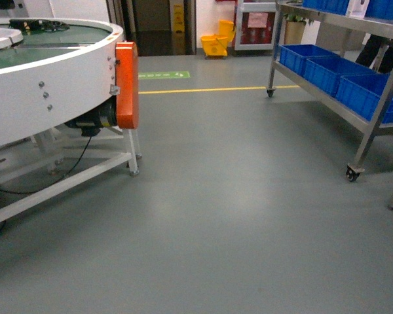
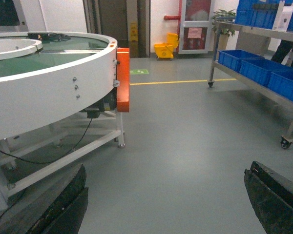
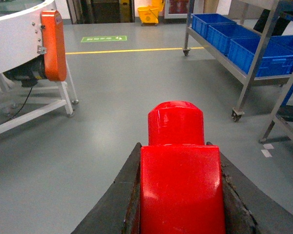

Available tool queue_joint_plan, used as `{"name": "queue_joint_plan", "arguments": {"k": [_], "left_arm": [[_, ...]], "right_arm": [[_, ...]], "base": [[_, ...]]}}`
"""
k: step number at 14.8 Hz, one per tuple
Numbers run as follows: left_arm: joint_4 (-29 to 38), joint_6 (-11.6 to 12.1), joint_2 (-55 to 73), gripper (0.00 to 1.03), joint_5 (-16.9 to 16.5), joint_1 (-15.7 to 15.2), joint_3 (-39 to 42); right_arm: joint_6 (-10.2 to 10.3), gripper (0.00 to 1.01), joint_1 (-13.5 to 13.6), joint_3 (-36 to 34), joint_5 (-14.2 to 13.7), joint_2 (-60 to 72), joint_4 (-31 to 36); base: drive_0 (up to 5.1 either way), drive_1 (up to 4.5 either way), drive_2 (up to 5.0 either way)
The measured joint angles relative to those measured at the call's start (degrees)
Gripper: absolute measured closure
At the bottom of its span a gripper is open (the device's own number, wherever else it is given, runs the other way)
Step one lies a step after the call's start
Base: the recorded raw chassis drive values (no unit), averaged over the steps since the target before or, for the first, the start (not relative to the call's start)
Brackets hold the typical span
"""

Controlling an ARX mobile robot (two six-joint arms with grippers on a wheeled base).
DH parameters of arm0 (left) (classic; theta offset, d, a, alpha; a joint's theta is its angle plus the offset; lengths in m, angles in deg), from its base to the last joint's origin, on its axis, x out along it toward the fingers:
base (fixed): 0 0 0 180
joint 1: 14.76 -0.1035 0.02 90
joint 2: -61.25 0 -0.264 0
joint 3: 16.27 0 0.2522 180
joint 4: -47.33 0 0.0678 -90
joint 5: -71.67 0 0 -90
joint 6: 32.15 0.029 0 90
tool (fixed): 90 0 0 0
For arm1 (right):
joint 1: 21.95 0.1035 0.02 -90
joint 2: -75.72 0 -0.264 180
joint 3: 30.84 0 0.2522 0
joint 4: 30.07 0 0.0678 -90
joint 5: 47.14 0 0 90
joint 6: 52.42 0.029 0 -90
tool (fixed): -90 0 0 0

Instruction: Pick red block from blue box to shelf

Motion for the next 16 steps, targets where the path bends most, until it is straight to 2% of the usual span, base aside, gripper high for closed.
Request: {"name": "queue_joint_plan", "arguments": {"k": [4,16], "left_arm": [[0.0,0.0,0.0,0.05,0.0,0.0,0.0],[0.0,0.0,0.0,0.05,0.0,0.0,0.0]], "right_arm": [[0.0,0.74,0.0,0.0,0.0,0.0,0.1],[0.0,0.74,0.0,0.0,0.0,0.0,0.0]], "base": [[0.0,4.04,-4.0],[-1.5,-1.49,-1.5]]}}
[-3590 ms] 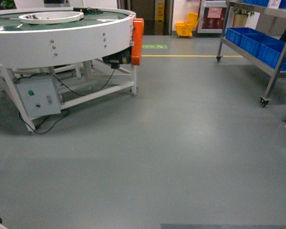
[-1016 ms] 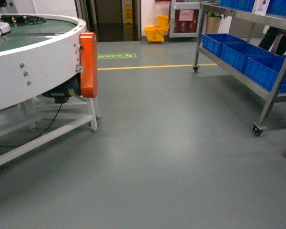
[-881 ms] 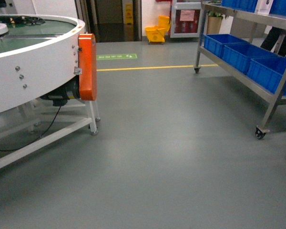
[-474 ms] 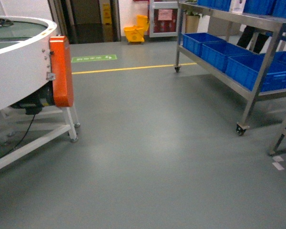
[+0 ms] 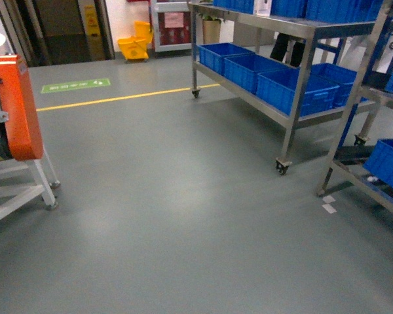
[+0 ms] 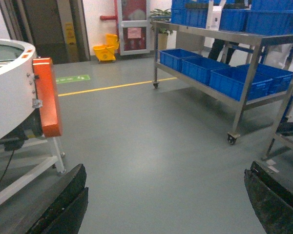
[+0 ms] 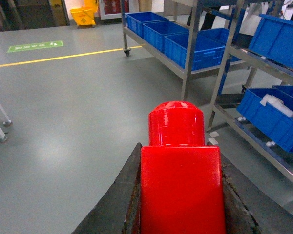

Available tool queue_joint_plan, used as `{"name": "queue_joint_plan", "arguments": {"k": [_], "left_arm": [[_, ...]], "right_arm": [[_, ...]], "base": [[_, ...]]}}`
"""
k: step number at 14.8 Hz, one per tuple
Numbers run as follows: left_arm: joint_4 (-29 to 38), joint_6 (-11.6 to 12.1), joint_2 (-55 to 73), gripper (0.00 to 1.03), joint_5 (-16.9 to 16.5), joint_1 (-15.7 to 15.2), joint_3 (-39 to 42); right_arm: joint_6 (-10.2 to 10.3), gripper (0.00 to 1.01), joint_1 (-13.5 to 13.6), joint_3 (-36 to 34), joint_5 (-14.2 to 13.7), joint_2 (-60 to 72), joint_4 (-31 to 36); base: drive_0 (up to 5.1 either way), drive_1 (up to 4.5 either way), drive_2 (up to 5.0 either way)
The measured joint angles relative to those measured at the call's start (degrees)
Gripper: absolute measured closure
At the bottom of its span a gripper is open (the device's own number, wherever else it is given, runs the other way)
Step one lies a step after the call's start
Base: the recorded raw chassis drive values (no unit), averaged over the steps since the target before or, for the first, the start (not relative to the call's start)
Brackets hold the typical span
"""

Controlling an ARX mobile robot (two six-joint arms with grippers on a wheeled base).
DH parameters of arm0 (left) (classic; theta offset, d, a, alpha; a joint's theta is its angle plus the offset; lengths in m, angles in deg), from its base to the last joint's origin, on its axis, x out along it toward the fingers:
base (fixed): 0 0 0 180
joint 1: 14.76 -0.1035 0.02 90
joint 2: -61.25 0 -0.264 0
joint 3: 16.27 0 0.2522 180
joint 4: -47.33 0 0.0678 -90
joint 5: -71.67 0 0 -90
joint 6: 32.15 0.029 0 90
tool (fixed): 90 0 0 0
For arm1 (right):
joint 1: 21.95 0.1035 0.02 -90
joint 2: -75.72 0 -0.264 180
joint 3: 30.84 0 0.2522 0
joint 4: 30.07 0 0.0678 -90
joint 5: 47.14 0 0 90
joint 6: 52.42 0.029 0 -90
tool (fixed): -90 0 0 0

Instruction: Pick red block from blue box to shelf

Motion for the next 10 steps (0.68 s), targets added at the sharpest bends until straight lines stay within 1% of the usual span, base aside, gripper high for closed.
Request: {"name": "queue_joint_plan", "arguments": {"k": [10], "left_arm": [[0.0,0.0,0.0,0.05,0.0,0.0,0.0]], "right_arm": [[0.0,0.74,0.0,0.0,0.0,0.0,0.0]], "base": [[-1.6,-1.61,-1.6]]}}
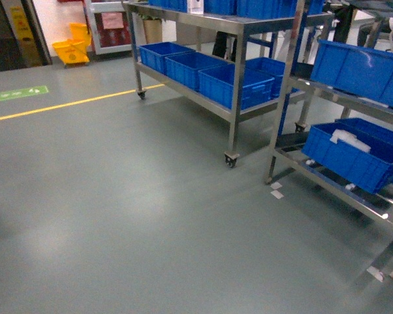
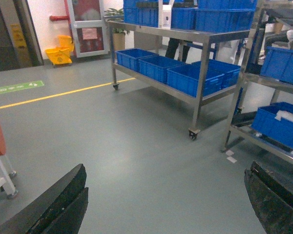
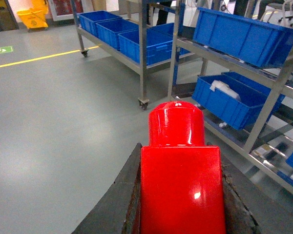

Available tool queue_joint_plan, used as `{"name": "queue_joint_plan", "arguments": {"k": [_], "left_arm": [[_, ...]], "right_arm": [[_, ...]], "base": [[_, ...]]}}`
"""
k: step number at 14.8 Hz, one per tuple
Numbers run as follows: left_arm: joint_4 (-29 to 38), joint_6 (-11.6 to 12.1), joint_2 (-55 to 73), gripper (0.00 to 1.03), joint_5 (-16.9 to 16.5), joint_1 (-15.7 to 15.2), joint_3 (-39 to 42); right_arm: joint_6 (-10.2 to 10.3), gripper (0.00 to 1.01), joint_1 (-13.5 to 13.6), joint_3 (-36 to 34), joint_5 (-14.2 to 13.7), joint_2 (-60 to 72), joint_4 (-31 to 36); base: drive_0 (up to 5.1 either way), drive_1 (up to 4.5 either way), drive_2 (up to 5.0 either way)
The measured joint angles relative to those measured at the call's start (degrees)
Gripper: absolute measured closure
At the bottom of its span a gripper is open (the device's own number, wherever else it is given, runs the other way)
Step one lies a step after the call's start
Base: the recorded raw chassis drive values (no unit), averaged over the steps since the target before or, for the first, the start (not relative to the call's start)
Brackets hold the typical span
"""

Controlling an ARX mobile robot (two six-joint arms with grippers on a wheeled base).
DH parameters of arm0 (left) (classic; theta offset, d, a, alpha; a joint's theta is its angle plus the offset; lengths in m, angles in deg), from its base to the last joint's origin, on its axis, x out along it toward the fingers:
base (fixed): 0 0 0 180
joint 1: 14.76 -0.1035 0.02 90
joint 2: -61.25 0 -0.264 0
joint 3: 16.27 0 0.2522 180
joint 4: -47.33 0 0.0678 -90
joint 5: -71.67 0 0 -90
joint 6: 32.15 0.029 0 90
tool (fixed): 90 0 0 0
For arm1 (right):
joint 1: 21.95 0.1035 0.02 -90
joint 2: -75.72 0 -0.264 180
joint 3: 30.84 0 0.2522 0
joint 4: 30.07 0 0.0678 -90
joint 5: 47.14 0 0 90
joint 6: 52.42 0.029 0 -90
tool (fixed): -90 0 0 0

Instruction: Pick red block from blue box to shelf

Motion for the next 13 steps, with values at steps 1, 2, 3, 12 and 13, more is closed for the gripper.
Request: {"name": "queue_joint_plan", "arguments": {"k": [1,2,3,12,13], "left_arm": [[0.0,0.0,0.0,0.05,0.0,0.0,0.0],[0.0,0.0,0.0,0.05,0.0,0.0,0.0],[0.0,0.0,0.0,0.05,0.0,0.0,0.0],[0.0,0.0,0.0,0.05,0.0,0.0,0.0],[0.0,0.0,0.0,0.05,0.0,0.0,0.0]], "right_arm": [[0.0,0.74,0.0,0.0,0.0,0.0,0.0],[0.0,0.74,0.0,0.0,0.0,0.0,0.0],[0.0,0.74,0.0,0.0,0.0,0.0,0.0],[0.0,0.74,0.0,0.0,0.0,0.0,0.0],[0.0,0.74,0.0,0.0,0.0,0.0,0.0]], "base": [[-1.6,-1.61,-1.6],[-1.6,-1.61,-1.6],[-1.6,-1.61,-1.6],[-1.5,-1.52,-1.5],[-1.5,-1.52,-1.5]]}}
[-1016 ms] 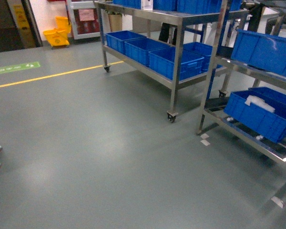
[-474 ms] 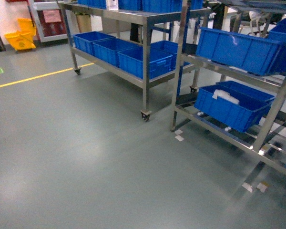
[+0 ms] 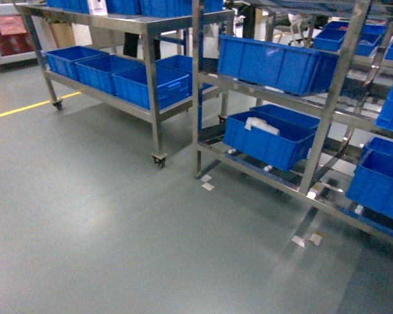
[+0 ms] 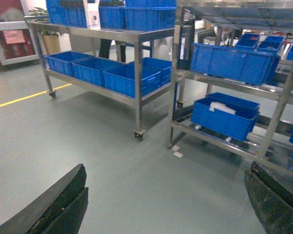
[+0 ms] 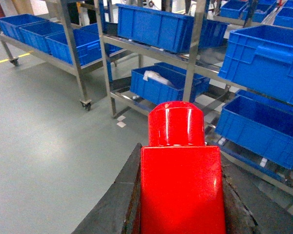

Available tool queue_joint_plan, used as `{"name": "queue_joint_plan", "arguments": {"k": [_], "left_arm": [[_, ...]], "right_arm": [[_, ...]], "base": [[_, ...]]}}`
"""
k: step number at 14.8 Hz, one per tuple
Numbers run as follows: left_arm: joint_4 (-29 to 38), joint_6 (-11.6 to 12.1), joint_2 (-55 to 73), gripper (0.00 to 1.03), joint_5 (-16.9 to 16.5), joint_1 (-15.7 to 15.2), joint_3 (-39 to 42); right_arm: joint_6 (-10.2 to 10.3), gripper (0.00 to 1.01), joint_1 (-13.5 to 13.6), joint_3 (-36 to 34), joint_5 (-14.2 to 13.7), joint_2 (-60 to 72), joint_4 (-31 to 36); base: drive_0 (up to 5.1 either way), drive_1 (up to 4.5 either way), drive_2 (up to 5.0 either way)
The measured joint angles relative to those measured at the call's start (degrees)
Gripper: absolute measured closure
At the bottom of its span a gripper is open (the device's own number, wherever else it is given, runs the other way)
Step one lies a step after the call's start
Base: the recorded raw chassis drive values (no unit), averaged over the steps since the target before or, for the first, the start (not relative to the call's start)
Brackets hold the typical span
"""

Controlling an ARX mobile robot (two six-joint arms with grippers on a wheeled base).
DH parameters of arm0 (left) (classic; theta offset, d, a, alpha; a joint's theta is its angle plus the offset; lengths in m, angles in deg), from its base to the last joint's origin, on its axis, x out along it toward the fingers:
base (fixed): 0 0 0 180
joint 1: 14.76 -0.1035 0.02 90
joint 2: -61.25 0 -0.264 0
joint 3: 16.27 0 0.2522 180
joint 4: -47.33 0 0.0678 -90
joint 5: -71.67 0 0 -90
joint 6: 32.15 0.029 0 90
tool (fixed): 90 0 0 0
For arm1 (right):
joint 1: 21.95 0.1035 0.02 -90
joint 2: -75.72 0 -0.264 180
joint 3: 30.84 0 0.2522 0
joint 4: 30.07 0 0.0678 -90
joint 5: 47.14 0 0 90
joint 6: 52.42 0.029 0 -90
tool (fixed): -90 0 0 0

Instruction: Pick red block from blue box to shelf

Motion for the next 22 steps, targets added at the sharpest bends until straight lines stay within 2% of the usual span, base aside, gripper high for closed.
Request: {"name": "queue_joint_plan", "arguments": {"k": [22], "left_arm": [[0.0,0.0,0.0,0.05,0.0,0.0,0.0]], "right_arm": [[0.0,0.74,0.0,0.0,0.0,0.0,0.0]], "base": [[-1.5,-1.52,-1.5]]}}
